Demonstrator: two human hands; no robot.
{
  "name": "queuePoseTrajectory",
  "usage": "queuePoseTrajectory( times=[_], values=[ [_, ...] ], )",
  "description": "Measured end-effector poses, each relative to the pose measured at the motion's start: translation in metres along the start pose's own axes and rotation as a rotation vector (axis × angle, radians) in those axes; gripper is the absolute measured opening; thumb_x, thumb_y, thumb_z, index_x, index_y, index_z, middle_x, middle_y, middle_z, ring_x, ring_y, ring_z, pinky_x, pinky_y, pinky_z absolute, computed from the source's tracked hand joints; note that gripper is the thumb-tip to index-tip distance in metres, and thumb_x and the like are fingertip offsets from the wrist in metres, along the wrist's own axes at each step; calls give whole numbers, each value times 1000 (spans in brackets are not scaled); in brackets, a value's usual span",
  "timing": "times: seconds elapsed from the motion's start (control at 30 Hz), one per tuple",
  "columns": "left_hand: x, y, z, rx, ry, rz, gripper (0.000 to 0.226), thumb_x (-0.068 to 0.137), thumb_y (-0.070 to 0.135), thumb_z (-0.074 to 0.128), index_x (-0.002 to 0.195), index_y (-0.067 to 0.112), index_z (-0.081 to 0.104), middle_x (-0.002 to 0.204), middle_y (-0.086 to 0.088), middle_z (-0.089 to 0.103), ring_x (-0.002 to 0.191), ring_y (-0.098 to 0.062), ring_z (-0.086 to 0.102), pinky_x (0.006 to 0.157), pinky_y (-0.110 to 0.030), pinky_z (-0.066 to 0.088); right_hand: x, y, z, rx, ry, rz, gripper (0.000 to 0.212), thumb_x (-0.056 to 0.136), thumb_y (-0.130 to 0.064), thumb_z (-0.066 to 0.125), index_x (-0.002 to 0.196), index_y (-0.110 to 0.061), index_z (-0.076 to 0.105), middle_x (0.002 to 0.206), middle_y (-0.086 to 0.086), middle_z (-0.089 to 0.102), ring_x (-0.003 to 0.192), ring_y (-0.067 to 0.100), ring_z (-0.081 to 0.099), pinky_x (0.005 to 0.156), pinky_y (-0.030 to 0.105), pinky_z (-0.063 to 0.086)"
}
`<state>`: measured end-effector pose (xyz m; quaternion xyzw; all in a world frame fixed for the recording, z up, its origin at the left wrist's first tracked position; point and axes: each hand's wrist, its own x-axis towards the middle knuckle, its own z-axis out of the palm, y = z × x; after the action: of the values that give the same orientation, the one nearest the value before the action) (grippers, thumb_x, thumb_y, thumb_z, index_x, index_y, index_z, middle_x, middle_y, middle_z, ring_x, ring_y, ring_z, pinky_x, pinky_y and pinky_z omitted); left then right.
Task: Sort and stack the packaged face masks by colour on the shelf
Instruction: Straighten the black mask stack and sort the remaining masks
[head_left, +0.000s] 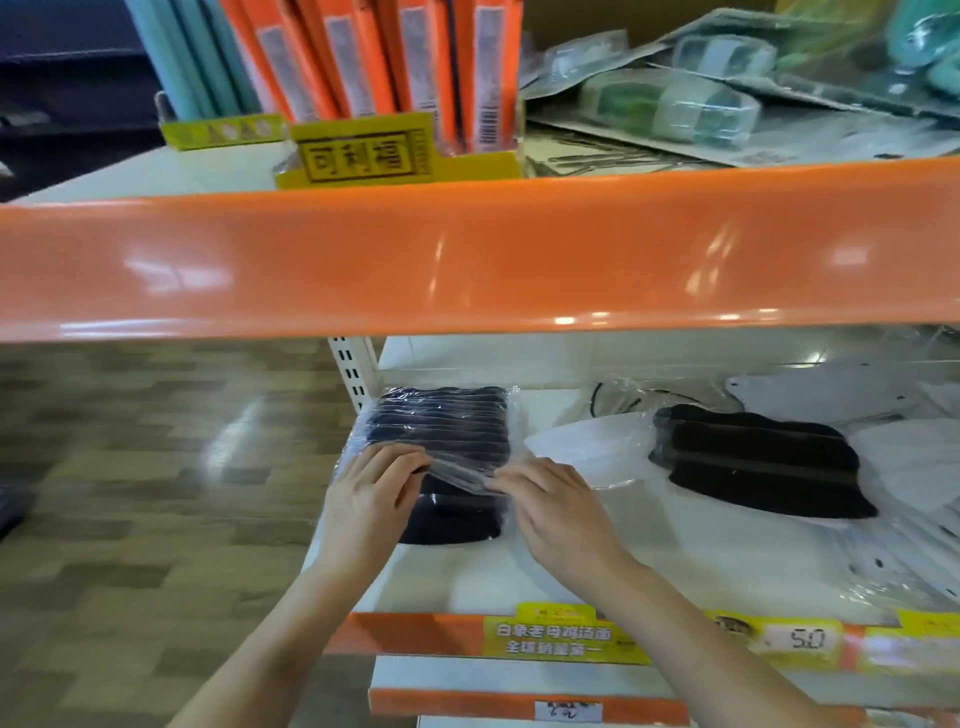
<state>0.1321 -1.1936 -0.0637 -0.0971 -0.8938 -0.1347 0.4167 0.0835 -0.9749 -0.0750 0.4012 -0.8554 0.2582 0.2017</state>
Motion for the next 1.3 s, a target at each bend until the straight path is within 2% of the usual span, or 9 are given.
queuePoseTrajectory(
  times=[0.17, 0.33, 0.5, 0.57, 0.63, 0.77, 1.0, 1.13, 1.3],
  values=[
    [-25, -14, -10, 17, -88, -54, 22, 82, 13, 50, 90, 7, 70, 92, 0, 70, 90, -13, 56, 76, -23, 43, -6, -19, 17, 51, -17, 72, 31, 83, -13, 47, 105, -20, 68, 103, -8, 63, 96, 10, 54, 83, 21, 39],
    [-41, -22, -13, 29, -117, -101, 19, 73, 12, 49, 85, 10, 63, 89, 1, 66, 84, -16, 52, 71, -24, 38, -10, -28, 26, 33, -36, 98, 31, 84, -18, 43, 101, -22, 68, 100, -10, 61, 91, 8, 52, 79, 21, 38],
    [-47, -24, -15, 58, -245, -140, 16, 66, 17, 44, 76, 13, 55, 81, 6, 57, 77, -19, 50, 67, -26, 35, -17, -33, 41, -19, -52, 172, 27, 83, -20, 47, 98, -24, 69, 99, -10, 60, 91, 9, 54, 74, 29, 51],
    [-49, -26, -15, 79, -306, -137, 17, 64, 18, 41, 75, 14, 54, 80, 6, 55, 74, -21, 52, 64, -27, 37, -19, -34, 43, -41, -65, 191, 25, 81, -20, 52, 97, -24, 70, 101, -10, 60, 91, 10, 56, 75, 29, 52],
    [-50, -27, -15, 101, -346, -127, 21, 65, 21, 40, 77, 16, 57, 82, 6, 56, 73, -20, 55, 60, -28, 40, -20, -35, 43, -73, -70, 188, 27, 84, -27, 46, 98, -24, 70, 103, -10, 60, 93, 9, 55, 77, 27, 50],
    [-52, -27, -15, 140, -427, -117, 28, 70, 31, 44, 85, 19, 64, 91, 7, 60, 83, -16, 57, 59, -29, 48, -21, -38, 45, -142, -40, 187, 32, 86, -37, 44, 94, -24, 72, 105, -10, 62, 97, 8, 56, 79, 25, 50],
    [-55, -20, -15, 197, -617, -125, 50, 81, 58, 42, 104, 23, 69, 110, 2, 64, 101, -18, 63, 73, -34, 56, -21, -41, 40, -195, -21, 195, 37, 89, -44, 42, 90, -26, 73, 108, -10, 66, 100, 8, 60, 82, 25, 51],
    [-52, -15, -10, 231, -605, -132, 56, 86, 59, 38, 102, 16, 71, 110, -7, 66, 100, -25, 65, 80, -37, 54, -20, -42, 40, -187, -46, 196, 36, 86, -46, 43, 95, -27, 72, 112, -9, 66, 103, 9, 60, 85, 24, 51],
    [-40, 1, -1, 253, -503, -220, 43, 86, 42, 39, 87, 12, 70, 92, -6, 69, 82, -29, 68, 67, -38, 53, -18, -39, 39, -131, -49, 208, 34, 86, -43, 42, 95, -29, 72, 111, -11, 65, 102, 7, 58, 85, 22, 52]
  ],
)
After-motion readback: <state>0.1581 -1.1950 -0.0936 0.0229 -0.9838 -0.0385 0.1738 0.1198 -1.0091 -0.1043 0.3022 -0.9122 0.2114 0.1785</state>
